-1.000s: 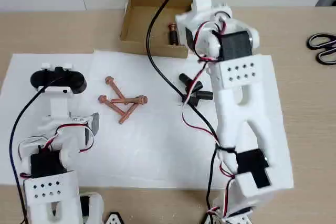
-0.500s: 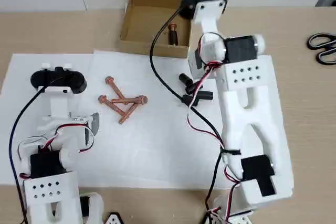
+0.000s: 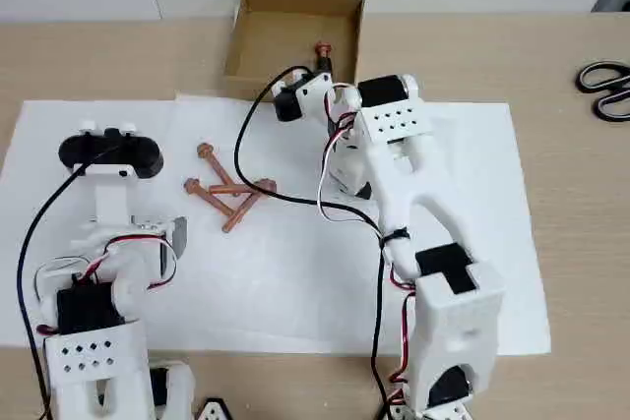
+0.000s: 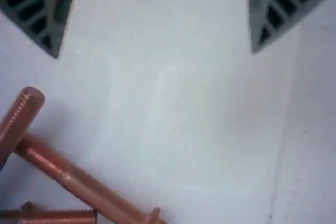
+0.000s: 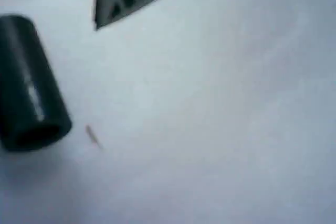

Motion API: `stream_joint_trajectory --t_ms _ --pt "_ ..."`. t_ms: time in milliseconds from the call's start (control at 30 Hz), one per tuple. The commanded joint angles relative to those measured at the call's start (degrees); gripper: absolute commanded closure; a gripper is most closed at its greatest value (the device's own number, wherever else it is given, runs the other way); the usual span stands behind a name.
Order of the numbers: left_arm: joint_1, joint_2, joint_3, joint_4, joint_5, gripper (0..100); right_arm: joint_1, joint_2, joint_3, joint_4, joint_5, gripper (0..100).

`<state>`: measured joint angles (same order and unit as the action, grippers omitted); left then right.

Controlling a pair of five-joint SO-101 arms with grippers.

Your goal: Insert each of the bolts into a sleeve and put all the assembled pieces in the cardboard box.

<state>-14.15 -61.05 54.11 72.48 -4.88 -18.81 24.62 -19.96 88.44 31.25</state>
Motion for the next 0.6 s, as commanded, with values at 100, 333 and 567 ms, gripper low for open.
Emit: stream_joint_trajectory --t_ms 100,333,567 --pt "-0.26 -0.79 -1.71 0.7 -0.09 78 -0.4 2.77 -0.09 -4.53 1.67 83.0" --pt "-0.26 -0.79 -1.71 0.62 -0.09 78 -0.4 6.46 -0.09 -5.76 1.67 83.0" --pt "-0.09 -0.79 -1.71 0.35 -0.09 78 -1.1 9.1 -0.09 -5.58 1.41 83.0"
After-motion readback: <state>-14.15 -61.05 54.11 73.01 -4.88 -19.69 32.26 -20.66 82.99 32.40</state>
